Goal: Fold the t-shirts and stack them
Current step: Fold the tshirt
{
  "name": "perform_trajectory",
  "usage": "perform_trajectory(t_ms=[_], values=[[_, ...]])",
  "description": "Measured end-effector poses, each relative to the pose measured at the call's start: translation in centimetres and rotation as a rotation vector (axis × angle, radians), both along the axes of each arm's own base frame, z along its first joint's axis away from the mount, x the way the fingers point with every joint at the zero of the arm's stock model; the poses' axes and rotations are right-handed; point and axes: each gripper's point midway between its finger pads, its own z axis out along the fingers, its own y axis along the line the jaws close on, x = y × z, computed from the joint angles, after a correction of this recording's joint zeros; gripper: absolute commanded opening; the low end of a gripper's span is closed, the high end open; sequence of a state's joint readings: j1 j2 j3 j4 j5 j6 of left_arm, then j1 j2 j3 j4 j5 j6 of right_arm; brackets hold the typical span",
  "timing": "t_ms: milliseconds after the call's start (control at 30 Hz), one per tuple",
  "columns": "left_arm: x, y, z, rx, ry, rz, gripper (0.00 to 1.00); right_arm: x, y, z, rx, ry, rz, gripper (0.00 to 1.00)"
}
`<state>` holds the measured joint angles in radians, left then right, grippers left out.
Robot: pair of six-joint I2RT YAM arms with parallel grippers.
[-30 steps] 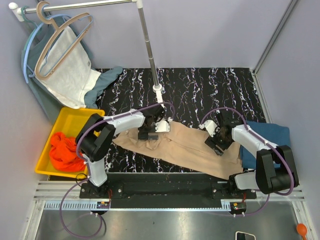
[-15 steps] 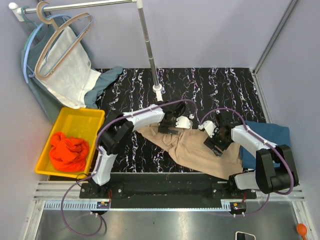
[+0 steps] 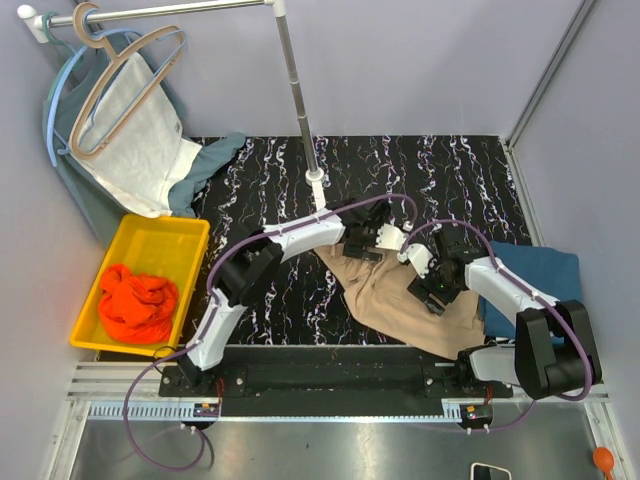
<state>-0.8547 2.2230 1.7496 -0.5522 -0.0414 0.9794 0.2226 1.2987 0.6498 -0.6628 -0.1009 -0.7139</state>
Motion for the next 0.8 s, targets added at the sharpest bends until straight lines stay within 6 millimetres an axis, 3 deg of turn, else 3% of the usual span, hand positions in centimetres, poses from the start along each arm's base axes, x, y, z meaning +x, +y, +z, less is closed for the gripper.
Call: perform_trajectory(t_ms=[567,800], values=[[8.5,-8.4,1.5,-0.19,-0.243,-0.082,0.99,-0.1,0.9,-0.3,0.049,-0.001,0.039,0.78],[10.9,-10.0,1.8,-0.209,-0.341,-0.143,0.99,0.2,1.3,-0.4,0.065,0.017,0.041,0.78]])
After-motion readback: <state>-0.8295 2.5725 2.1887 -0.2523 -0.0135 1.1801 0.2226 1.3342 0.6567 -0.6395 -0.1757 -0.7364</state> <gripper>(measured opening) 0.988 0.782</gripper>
